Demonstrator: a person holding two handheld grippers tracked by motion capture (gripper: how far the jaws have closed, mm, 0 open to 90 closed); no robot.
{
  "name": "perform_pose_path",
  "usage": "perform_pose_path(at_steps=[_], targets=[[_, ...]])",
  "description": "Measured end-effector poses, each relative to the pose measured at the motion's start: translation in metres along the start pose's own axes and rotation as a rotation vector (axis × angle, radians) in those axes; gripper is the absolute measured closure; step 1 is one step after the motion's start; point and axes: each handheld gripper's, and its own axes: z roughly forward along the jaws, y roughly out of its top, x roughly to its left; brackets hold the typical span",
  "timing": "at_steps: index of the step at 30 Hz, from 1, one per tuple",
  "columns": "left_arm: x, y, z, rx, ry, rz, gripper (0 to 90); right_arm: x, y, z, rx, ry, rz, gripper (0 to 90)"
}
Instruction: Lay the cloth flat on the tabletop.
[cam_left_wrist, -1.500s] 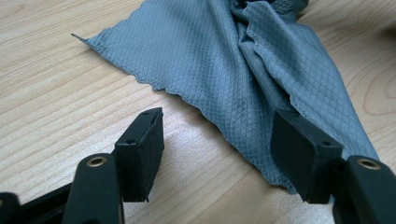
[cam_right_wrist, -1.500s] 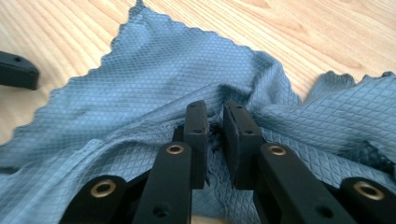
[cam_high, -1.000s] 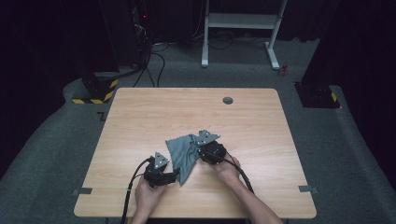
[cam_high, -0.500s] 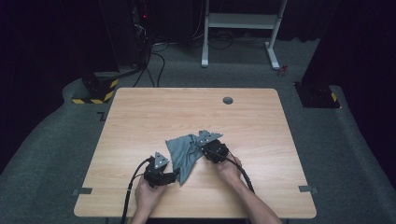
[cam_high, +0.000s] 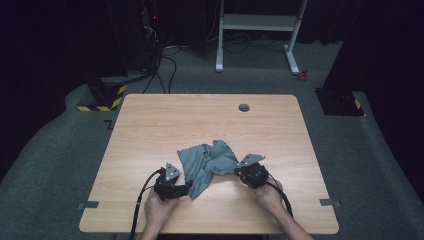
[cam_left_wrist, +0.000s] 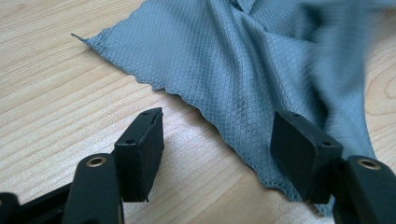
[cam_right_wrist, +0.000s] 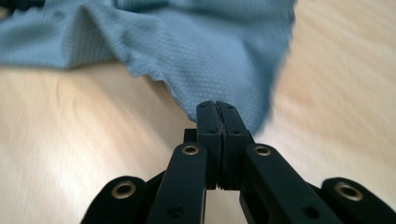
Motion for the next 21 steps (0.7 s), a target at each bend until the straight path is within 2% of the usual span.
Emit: perform_pose_path(at_steps=[2, 3, 4, 5, 6, 8, 9, 14, 17, 20, 21], targets=[[0.000, 0.000, 0.000, 0.000, 0.001, 0.001, 35.1, -0.001, -0.019, -0.011, 0.002, 0.010, 0.014, 89.3], [0.000, 0.000, 0.000, 0.000, 0.001, 0.001, 35.1, -0.001, -0.019, -0.011, 0.002, 0.010, 0.014, 89.3], [0.000, 0.000, 0.000, 0.003, 0.000, 0.001, 35.1, 0.000, -0.031, -0.017, 0.008, 0.003, 0.011, 89.3], [0.000, 0.000, 0.000, 0.003, 0.000, 0.001, 35.1, 0.000, -0.031, -0.017, 0.008, 0.003, 0.011, 89.3], [0.000, 0.000, 0.000, 0.003, 0.000, 0.004, 35.1, 0.002, -0.041, -0.020, 0.017, -0.005, 0.006, 89.3], [0.000, 0.000, 0.000, 0.003, -0.001, 0.004, 35.1, 0.003, -0.046, -0.021, 0.018, -0.001, 0.010, 89.3], [0.001, 0.000, 0.000, 0.004, -0.004, 0.004, 35.1, 0.004, -0.053, -0.025, 0.001, 0.006, 0.021, 89.3], [0.004, 0.002, 0.001, 0.002, -0.005, 0.007, 36.8, 0.014, -0.061, -0.032, -0.006, 0.011, 0.016, 89.2], [0.016, 0.006, 0.006, 0.003, 0.002, 0.001, 37.2, 0.019, -0.063, -0.035, -0.003, 0.021, 0.001, 88.7], [0.018, 0.008, 0.006, 0.016, 0.002, -0.008, 38.5, 0.022, -0.063, -0.036, -0.006, 0.036, 0.002, 81.0], [0.018, 0.009, 0.006, 0.022, 0.006, -0.002, 38.5, 0.022, -0.063, -0.036, -0.006, 0.036, 0.002, 81.0]])
